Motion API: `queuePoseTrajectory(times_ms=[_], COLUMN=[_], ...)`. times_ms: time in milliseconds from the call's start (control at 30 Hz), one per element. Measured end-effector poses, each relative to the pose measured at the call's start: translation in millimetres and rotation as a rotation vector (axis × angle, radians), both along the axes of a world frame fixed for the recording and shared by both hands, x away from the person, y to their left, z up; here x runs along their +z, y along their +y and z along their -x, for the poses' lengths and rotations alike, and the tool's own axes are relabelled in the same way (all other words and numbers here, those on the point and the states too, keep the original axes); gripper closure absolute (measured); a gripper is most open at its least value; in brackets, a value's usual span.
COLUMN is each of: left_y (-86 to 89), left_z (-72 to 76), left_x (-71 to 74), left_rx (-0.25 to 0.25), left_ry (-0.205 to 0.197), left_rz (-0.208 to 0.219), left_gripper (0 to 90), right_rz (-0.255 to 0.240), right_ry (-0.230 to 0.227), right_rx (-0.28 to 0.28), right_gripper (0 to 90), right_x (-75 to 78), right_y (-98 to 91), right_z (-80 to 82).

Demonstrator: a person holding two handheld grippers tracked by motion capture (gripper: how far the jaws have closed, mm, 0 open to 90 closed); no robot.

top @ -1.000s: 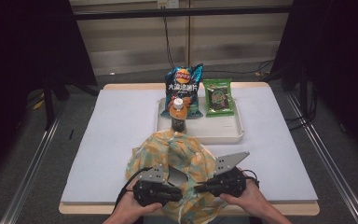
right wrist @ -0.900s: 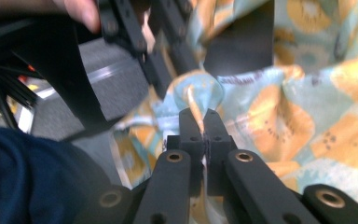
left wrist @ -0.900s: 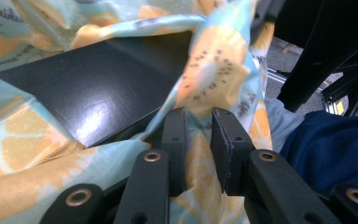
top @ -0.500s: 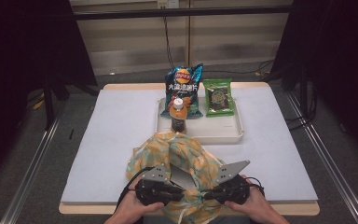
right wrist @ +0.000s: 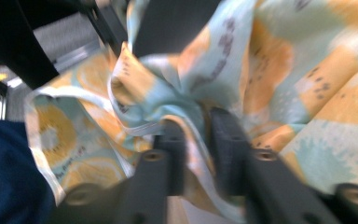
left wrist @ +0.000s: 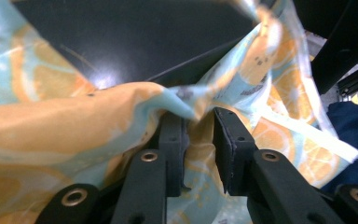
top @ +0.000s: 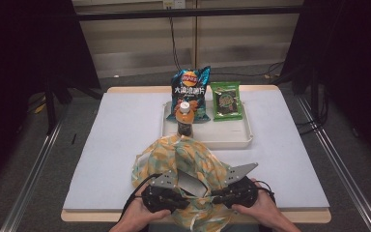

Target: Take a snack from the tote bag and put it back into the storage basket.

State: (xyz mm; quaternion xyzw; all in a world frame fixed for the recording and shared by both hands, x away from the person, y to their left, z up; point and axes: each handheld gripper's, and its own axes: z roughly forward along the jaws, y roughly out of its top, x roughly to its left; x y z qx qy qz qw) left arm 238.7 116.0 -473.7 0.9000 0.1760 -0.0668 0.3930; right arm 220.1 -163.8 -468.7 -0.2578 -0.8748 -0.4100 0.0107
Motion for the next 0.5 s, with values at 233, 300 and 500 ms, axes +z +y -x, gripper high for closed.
queuePoseTrajectory(times_ms=[233,300,500], left_y=[2.5,2.8,4.9], left_z=[1.6,3.3,4.8], left_x=[4.4,5.3,5.4], left_rx=[-0.007,-0.002,-0.006], left_ry=[0.000,-0.001,-0.001], left_rz=[0.020,0.038,0.043], left_gripper=[73.2,73.2,73.1], right_rz=[-0.089,-0.102,-0.118], right_ry=[-0.062,-0.082,-0.121], right_rx=[-0.012,-0.020,-0.023], right_gripper=[54.1,51.8,47.0], right_x=[27.2,35.3,52.7], right_y=[-4.4,-2.4,14.0], right_z=[3.6,2.2,-7.2])
